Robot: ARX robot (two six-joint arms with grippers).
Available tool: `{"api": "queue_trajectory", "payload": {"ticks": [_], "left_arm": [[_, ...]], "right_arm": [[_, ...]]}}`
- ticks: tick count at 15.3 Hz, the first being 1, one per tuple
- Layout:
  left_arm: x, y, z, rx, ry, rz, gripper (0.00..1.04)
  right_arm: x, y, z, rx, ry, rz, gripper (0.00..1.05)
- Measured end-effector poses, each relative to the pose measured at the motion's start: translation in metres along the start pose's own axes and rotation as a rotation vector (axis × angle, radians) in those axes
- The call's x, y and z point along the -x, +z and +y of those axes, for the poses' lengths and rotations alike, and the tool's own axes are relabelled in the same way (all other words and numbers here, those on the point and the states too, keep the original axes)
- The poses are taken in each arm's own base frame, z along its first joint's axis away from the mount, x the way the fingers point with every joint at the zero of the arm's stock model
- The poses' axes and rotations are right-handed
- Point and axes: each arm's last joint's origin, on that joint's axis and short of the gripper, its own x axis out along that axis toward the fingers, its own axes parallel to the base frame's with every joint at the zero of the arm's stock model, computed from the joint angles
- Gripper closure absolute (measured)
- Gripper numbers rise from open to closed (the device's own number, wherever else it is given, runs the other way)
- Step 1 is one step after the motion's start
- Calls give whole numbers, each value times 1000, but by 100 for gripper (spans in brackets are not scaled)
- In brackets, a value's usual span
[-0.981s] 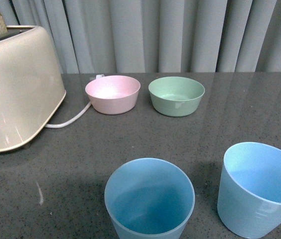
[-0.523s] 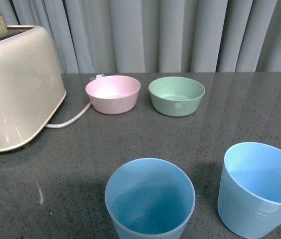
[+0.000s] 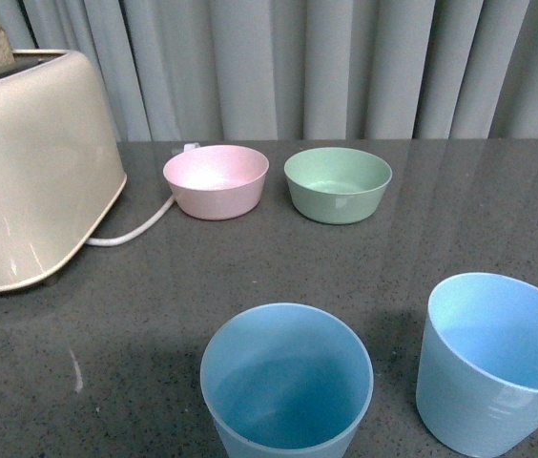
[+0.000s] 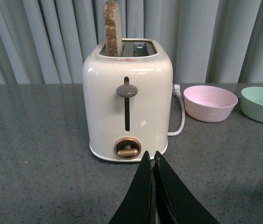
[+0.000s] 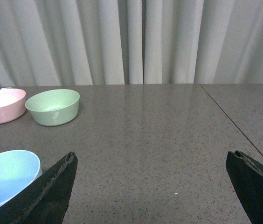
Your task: Stack blue cups with both arms
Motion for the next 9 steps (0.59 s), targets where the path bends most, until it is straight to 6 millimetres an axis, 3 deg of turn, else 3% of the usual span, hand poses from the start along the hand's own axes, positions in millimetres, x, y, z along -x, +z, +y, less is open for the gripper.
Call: {"api": "queue_trajectory", "payload": {"ticks": [2, 5, 7, 9], "left_arm": [[0, 0, 0, 0, 0, -3, 100], [0, 0, 0, 0, 0, -5, 62], [0, 1, 0, 0, 0, -5, 35], [0, 0, 0, 0, 0, -5, 10]], "right_arm": [[0, 0, 0, 0, 0, 0, 7], [0, 0, 0, 0, 0, 0, 7], [-6, 1, -3, -113, 107, 248, 7], [-23, 44, 0, -140, 206, 155, 7]]}}
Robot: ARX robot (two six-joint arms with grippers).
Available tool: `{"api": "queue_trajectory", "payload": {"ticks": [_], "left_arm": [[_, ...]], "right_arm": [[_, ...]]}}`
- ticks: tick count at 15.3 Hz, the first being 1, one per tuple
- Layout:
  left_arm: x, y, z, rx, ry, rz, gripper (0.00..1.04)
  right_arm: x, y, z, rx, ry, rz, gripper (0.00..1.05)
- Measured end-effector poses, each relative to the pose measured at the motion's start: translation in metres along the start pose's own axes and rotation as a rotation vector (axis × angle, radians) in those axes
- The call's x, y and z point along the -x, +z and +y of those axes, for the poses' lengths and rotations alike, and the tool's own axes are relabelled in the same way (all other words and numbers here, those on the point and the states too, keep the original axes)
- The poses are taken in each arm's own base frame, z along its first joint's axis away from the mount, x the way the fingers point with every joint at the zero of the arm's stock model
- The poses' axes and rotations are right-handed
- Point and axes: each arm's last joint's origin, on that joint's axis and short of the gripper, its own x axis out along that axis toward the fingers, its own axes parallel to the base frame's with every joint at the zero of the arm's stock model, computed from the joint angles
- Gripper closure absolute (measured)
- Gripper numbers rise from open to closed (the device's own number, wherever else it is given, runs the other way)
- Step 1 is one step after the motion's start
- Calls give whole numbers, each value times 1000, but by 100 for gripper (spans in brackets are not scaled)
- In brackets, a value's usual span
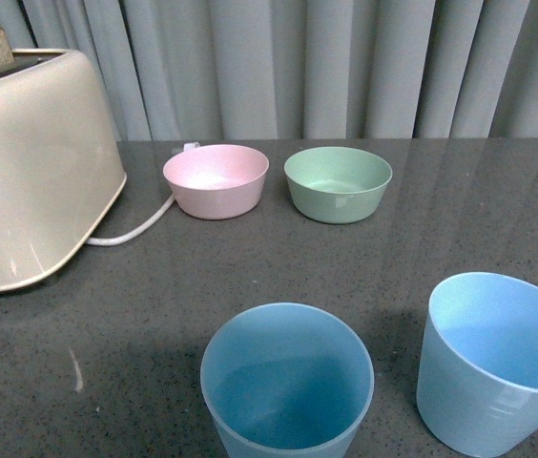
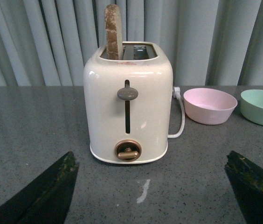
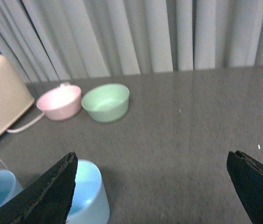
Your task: Stack blue cups with both arms
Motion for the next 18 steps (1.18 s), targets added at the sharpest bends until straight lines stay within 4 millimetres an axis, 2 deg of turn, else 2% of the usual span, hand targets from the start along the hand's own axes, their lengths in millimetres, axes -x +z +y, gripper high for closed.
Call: {"api": "queue_trajectory", "payload": {"ticks": [1, 3, 6, 8, 10, 12, 17, 18], "left_arm": [[0, 0, 0, 0, 0, 0, 5], [0, 0, 0, 0, 0, 0, 7], [0, 0, 0, 0, 0, 0, 7], [0, 0, 0, 0, 0, 0, 7], [0, 0, 0, 0, 0, 0, 7], [0, 0, 0, 0, 0, 0, 7], [0, 0, 0, 0, 0, 0, 7], [0, 0, 0, 0, 0, 0, 7]], "right_arm": [[-6, 22, 4, 12, 26, -37, 7], [-25, 50, 13, -2, 82, 32, 7], [-59, 63, 28, -9, 123, 221, 7], [-73, 54, 38, 12, 134, 329, 7], [-92, 33, 48, 44, 142, 432, 7], [-110, 11, 48, 60, 95, 516, 7], [-129, -14, 48, 59, 24, 610, 7], [-130, -18, 49, 50, 19, 633, 11]]}}
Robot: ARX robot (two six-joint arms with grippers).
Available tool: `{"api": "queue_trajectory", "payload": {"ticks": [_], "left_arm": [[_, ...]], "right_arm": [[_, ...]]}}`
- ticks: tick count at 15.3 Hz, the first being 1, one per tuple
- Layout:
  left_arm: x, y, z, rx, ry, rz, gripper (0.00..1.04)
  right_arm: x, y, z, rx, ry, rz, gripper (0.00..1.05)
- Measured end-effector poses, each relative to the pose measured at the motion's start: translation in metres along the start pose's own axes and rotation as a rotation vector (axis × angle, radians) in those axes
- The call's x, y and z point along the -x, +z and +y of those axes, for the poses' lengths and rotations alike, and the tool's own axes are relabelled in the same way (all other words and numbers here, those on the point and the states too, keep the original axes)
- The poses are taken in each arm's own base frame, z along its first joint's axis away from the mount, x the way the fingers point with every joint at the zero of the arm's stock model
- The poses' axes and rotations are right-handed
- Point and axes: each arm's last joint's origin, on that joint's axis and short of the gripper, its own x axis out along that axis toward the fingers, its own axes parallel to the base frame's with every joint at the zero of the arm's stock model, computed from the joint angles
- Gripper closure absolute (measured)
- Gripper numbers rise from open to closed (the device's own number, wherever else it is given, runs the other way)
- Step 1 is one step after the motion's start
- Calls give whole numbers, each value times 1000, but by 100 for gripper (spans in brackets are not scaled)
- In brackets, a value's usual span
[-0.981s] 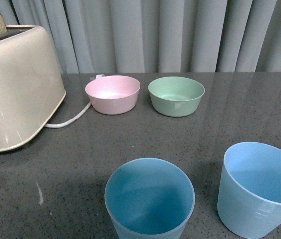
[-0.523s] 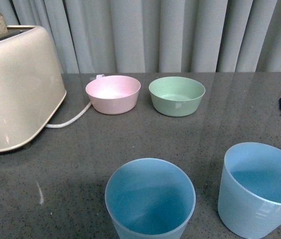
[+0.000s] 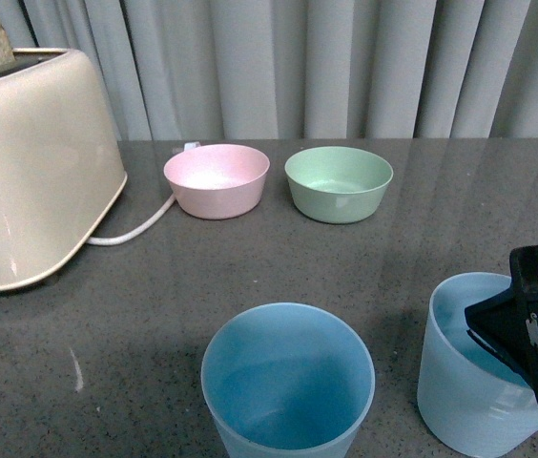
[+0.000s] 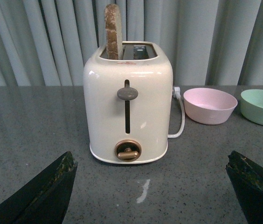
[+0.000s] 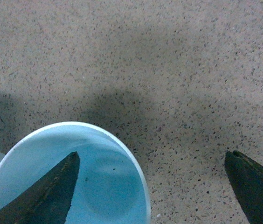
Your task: Stack blue cups with both arms
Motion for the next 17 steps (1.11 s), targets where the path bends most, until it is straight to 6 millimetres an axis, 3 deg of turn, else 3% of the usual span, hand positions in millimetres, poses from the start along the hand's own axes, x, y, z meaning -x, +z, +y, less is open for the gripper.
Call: {"api": "queue_trajectory", "payload": {"ticks": [2, 4, 7, 10, 11, 12, 14, 17], "left_arm": [[0, 0, 0, 0, 0, 0, 7], [0, 0, 0, 0, 0, 0, 7], [0, 0, 0, 0, 0, 0, 7], [0, 0, 0, 0, 0, 0, 7], [0, 0, 0, 0, 0, 0, 7], [0, 0, 0, 0, 0, 0, 7], [0, 0, 0, 0, 0, 0, 7], [0, 0, 0, 0, 0, 0, 7]], "right_arm": [[-1, 0, 3, -14, 1, 9, 31], [3, 10, 6, -65, 3, 15, 100], [9, 13, 5, -86, 9, 24, 103], [28, 30, 6, -99, 27, -50, 103], [35, 37, 8, -103, 35, -86, 103], [55, 53, 12, -108, 73, -167, 103], [85, 69, 32, -66, 186, -239, 103], [79, 60, 60, -9, 278, -180, 103]]}}
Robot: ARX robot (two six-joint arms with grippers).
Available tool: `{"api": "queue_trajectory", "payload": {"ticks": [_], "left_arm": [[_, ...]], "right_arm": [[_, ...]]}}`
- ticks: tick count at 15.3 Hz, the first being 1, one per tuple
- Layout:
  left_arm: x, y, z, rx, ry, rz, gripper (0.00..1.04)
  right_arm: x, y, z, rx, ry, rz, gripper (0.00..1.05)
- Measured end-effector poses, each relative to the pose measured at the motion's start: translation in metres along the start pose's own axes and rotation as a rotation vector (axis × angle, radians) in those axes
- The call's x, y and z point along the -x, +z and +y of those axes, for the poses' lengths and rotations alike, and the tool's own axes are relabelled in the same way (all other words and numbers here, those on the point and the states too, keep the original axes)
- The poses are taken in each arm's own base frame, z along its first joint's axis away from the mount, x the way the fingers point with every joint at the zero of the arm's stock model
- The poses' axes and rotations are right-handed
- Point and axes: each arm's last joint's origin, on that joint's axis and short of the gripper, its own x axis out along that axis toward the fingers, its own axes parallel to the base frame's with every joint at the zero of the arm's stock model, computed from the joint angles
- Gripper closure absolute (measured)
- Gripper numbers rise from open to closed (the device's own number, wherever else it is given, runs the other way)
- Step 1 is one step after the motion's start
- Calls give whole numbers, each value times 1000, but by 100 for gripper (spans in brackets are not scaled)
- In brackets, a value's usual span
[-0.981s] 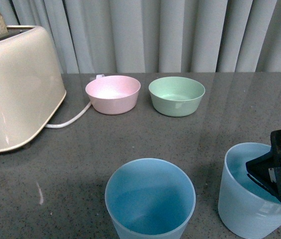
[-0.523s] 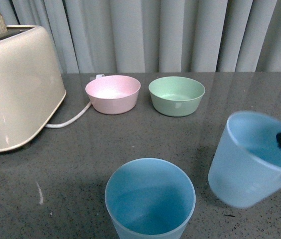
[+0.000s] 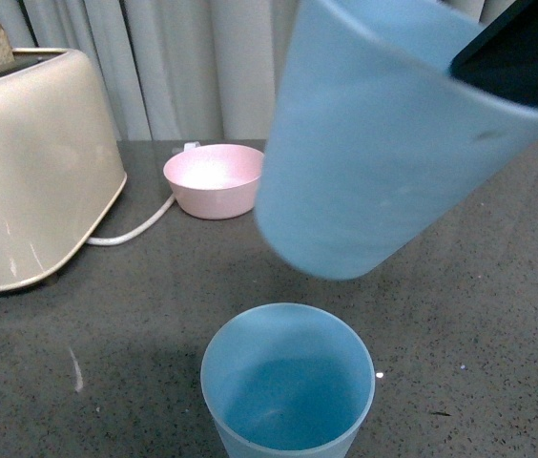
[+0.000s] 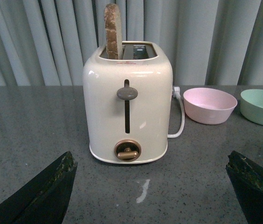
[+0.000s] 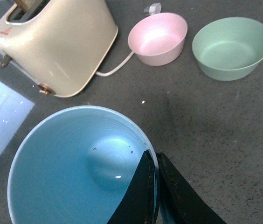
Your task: Stack blue cups with both arms
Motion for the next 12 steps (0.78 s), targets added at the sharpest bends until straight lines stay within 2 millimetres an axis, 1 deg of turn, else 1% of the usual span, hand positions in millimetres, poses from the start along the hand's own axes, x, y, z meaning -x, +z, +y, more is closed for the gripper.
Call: {"api": "queue_trajectory", "payload": {"ticks": [1, 4, 10, 12], "left_arm": [[0, 0, 0, 0, 0, 0, 7], [0, 0, 0, 0, 0, 0, 7], [0, 0, 0, 0, 0, 0, 7], [0, 0, 0, 0, 0, 0, 7]], "right_arm": [[-10, -10, 8, 16, 26, 36, 103], [-26, -22, 10, 20, 17, 91, 103], [-43, -32, 6, 20, -16, 154, 103], [-43, -35, 5, 16, -17, 190, 103]]}}
